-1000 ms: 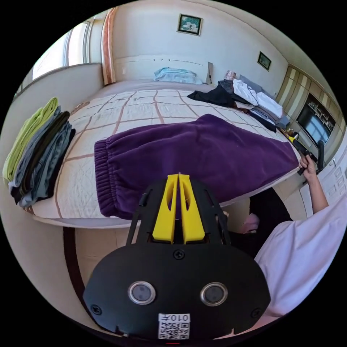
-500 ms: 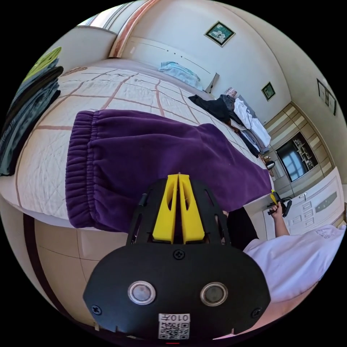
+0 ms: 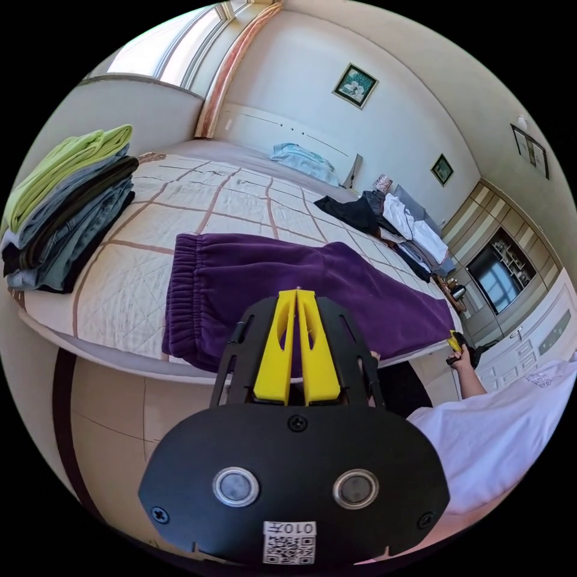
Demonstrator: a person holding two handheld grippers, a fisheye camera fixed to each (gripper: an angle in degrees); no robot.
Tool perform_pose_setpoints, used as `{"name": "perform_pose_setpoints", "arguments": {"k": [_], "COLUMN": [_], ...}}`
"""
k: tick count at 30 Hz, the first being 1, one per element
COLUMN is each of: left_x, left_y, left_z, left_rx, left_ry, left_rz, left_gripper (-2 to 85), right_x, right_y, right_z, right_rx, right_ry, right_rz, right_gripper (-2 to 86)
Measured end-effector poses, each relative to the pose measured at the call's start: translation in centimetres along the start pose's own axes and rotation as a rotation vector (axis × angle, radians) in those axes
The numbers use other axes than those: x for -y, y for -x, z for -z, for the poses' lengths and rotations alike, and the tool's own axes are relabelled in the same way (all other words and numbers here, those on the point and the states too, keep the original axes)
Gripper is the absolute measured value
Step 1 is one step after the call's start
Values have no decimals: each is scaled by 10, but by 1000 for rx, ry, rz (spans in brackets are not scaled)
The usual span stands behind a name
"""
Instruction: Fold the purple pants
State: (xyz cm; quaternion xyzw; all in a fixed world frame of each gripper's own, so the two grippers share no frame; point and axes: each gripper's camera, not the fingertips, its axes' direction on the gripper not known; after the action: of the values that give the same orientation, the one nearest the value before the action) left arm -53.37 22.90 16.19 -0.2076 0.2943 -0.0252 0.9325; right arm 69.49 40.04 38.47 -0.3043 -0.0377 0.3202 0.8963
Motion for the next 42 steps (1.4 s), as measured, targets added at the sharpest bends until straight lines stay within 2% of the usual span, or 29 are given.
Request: {"name": "perform_pose_setpoints", "arguments": {"k": [7, 11, 13, 16, 18, 21, 22, 24, 26, 28, 33, 37, 39, 42], "left_x": [3, 10, 13, 14, 10, -1, -6, -13, -20, -23, -15, 9, 19, 34], "left_y": [-7, -18, -22, -27, -30, -29, -28, -26, -19, -15, -30, -79, -94, -100], "left_z": [-18, -24, -24, -22, -24, -33, -35, -34, -28, -28, -43, -76, -94, -117], "left_rx": [-56, -90, -124, -186, -212, -245, -255, -257, -241, -243, -264, -252, -242, -258], "left_ry": [14, 41, 28, -1, -2, 24, 43, 54, 62, 92, 140, 214, 257, 281], "left_rz": [-14, -71, -87, -107, -110, -100, -97, -90, -66, -52, -116, -316, -336, -280], "left_gripper": [-2, -2, -2, -1, -1, -1, -1, -1, 0, 2, 19, 54, 72, 97], "right_x": [11, 7, -3, -49, -116, -211, -229, -282, -296, -292, -278, -243, -220, -212], "right_y": [66, 160, 210, 307, 373, 416, 419, 415, 403, 400, 401, 375, 348, 309], "right_z": [21, 43, 46, 31, 3, -45, -58, -112, -130, -122, -82, -45, -20, -3], "right_rx": [-221, -268, -204, -73, 63, 166, 153, 65, 63, 106, 337, 343, 143, -63], "right_ry": [45, -14, -24, 33, 152, 333, 368, 603, 672, 637, 804, 672, 466, 307], "right_rz": [120, 329, 437, 711, 959, 1253, 1307, 1418, 1422, 1417, 1484, 1378, 1365, 1411], "right_gripper": [55, 54, 54, 53, 53, 52, 52, 52, 53, 54, 54, 82, 108, 120]}}
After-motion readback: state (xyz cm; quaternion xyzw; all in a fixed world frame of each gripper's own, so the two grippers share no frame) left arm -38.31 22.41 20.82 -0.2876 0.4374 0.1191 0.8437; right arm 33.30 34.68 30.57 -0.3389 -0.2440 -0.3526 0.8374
